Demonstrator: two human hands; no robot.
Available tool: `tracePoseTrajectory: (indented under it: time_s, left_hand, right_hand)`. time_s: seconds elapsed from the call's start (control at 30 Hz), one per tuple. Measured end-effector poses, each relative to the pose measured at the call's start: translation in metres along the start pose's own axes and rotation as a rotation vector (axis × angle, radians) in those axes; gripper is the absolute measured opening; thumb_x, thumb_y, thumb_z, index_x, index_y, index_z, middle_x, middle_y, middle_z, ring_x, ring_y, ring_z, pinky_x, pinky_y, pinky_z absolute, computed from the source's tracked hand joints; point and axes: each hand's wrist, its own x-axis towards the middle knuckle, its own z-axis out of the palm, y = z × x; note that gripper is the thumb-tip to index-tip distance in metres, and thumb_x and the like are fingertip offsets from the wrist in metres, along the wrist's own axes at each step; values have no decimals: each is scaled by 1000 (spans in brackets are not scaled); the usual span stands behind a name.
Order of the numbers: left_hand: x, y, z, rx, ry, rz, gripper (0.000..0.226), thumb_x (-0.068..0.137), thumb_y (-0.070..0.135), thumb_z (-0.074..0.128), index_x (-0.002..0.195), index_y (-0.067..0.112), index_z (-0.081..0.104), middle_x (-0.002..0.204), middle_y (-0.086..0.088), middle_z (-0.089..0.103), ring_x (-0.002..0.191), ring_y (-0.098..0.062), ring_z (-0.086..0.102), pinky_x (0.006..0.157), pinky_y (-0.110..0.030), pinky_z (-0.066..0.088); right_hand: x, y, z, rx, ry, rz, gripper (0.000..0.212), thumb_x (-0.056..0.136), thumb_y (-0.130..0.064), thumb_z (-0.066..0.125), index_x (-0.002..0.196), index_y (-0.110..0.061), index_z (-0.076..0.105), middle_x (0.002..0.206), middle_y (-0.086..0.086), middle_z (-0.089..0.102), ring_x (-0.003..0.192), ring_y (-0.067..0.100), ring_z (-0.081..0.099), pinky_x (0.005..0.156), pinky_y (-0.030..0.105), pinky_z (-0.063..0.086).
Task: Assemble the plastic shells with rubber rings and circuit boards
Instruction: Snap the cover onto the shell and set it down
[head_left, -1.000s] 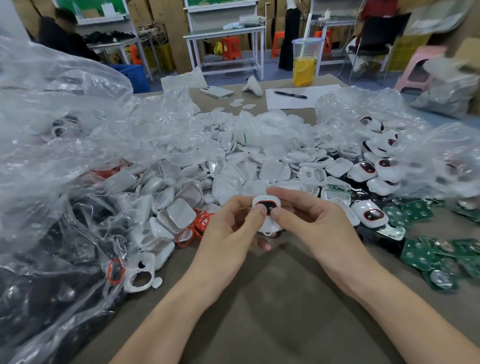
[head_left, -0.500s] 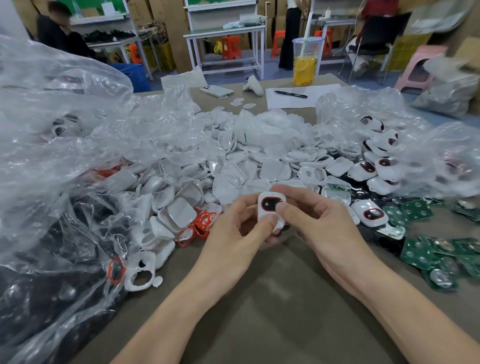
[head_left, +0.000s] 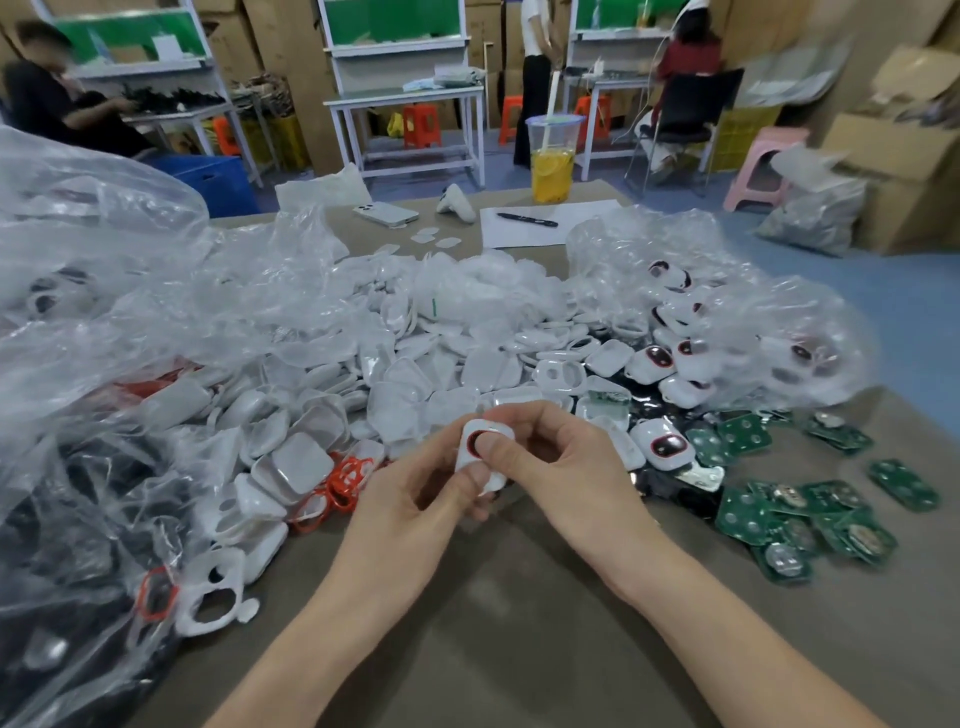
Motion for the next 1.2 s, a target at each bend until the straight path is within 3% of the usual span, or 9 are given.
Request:
tracePoseTrajectory:
  time_s: [0.23, 0.37, 0.53, 0.63, 0.77, 0.9, 1.03, 1.13, 1.2]
  left_hand:
    - [55, 28, 17, -93, 172, -97, 17, 95, 21, 68, 111, 21, 64, 81, 1, 75, 67, -10, 68, 58, -17, 53]
    - [114, 39, 56, -101, 40, -182, 23, 98, 15, 64, 121, 14, 67, 90, -8, 74, 73, -13, 67, 75, -29, 60]
    - [163, 42, 117, -77, -227, -375, 17, 96, 12, 66, 108, 2, 70, 87, -14, 72, 59, -15, 65, 50, -18, 50]
    - [181, 44, 141, 42, -308, -379, 8, 94, 9, 66, 98, 6, 73, 82, -13, 67, 51, -12, 56, 50, -18, 46]
    - [199, 50, 159, 99, -339, -358, 29, 96, -8, 45, 101, 10, 68, 72, -11, 60, 68, -24, 53, 68, -37, 43]
    - [202, 58, 150, 144, -358, -270, 44, 95, -15, 36, 128, 2, 59, 91, -12, 64, 74, -23, 59, 73, -35, 53]
    - [183, 57, 100, 21, -211, -195, 38, 99, -10, 39, 130, 4, 57, 116, -11, 66, 78, -14, 73, 68, -20, 59]
    - [142, 42, 49, 327, -4, 31, 38, 102, -2, 38, 121, 21, 61, 115, -1, 70, 95, -9, 71, 85, -26, 58]
    - [99, 25, 19, 565, 102, 138, 31, 103, 16, 44, 122, 35, 59, 117, 22, 66, 110, 4, 61, 93, -20, 49]
  right_hand:
    - [17, -15, -21, -36, 251, -225, 18, 100, -30, 59, 113, -43, 63, 107, -21, 66, 97, 1, 65, 79, 12, 49]
    - [32, -18, -38, -53, 465, -288, 16, 103, -28, 54, 108, -40, 62, 105, -21, 66, 94, 1, 64, 74, 11, 48]
    - [36, -11, -53, 48, 669, -243, 28, 102, -16, 48, 116, -38, 61, 103, -25, 66, 95, -4, 64, 72, 10, 50]
    - [36, -10, -61, 48, 776, -212, 33, 102, -18, 45, 125, -38, 57, 118, -20, 62, 104, -9, 58, 75, 3, 46]
    - [37, -7, -61, -18, 755, -179, 39, 103, -21, 42, 132, -44, 53, 135, -22, 54, 124, -7, 48, 90, 7, 40]
    - [36, -5, -60, -95, 708, -182, 43, 103, -22, 42, 138, -46, 49, 142, -27, 48, 133, -6, 42, 106, 25, 40]
    - [34, -7, -54, -166, 635, -199, 43, 101, -16, 42, 127, -46, 57, 133, -27, 55, 126, -3, 50, 101, 29, 45]
    - [29, -7, -49, -294, 511, -223, 43, 101, -16, 41, 125, -48, 57, 128, -34, 52, 119, 10, 56, 97, 36, 49]
    - [27, -4, -46, -430, 407, -248, 41, 101, -20, 41, 131, -46, 54, 127, -40, 46, 127, -5, 44, 103, 22, 41]
